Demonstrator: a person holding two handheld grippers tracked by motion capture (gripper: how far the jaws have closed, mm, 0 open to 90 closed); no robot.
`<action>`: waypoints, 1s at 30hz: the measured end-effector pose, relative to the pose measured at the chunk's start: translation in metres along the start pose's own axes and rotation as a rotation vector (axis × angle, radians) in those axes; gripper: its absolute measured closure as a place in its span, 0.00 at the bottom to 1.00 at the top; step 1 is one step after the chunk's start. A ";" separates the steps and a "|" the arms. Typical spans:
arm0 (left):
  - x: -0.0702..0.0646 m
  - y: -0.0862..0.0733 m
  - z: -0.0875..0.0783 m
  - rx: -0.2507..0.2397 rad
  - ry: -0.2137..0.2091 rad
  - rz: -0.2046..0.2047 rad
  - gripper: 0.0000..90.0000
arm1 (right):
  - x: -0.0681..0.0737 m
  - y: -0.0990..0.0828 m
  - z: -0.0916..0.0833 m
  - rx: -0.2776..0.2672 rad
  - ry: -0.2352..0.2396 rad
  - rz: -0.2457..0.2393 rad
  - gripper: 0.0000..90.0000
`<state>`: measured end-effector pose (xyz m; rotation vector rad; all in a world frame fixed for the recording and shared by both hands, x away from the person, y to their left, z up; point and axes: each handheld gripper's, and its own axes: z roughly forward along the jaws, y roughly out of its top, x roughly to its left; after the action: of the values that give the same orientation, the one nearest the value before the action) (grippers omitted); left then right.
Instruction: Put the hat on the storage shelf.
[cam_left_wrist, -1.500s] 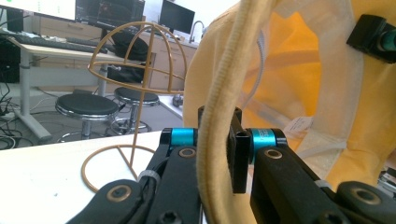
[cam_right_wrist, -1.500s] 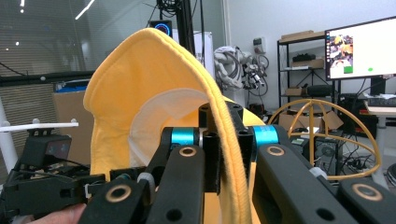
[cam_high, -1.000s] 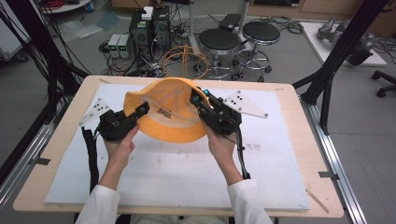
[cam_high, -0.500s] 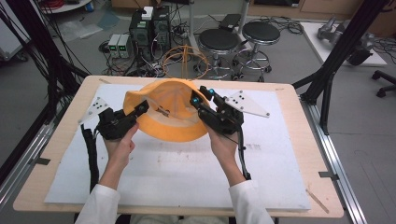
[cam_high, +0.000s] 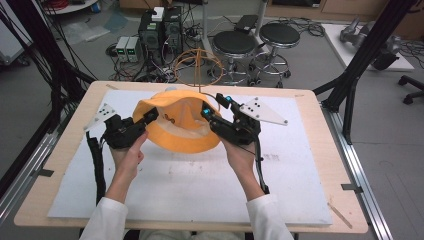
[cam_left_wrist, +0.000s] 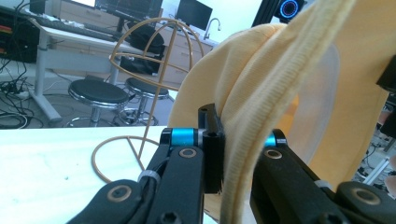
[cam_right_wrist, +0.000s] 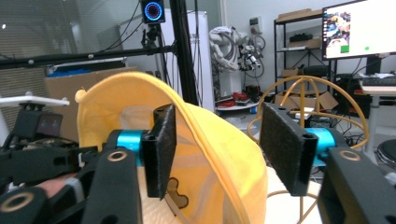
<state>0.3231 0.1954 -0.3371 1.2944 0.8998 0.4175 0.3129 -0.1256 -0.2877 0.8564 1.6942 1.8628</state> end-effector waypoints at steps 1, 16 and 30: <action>0.000 0.000 0.000 0.001 0.000 0.000 0.97 | 0.000 0.000 0.000 0.002 0.004 -0.005 0.50; -0.001 0.002 0.003 0.006 0.019 -0.006 0.97 | -0.010 -0.012 -0.011 -0.003 0.046 -0.004 0.46; -0.007 0.009 0.008 0.007 0.033 0.030 0.97 | -0.030 -0.010 -0.033 -0.020 -0.030 0.033 0.43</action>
<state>0.3266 0.1879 -0.3264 1.3115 0.9112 0.4610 0.3094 -0.1683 -0.3031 0.9048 1.6501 1.8768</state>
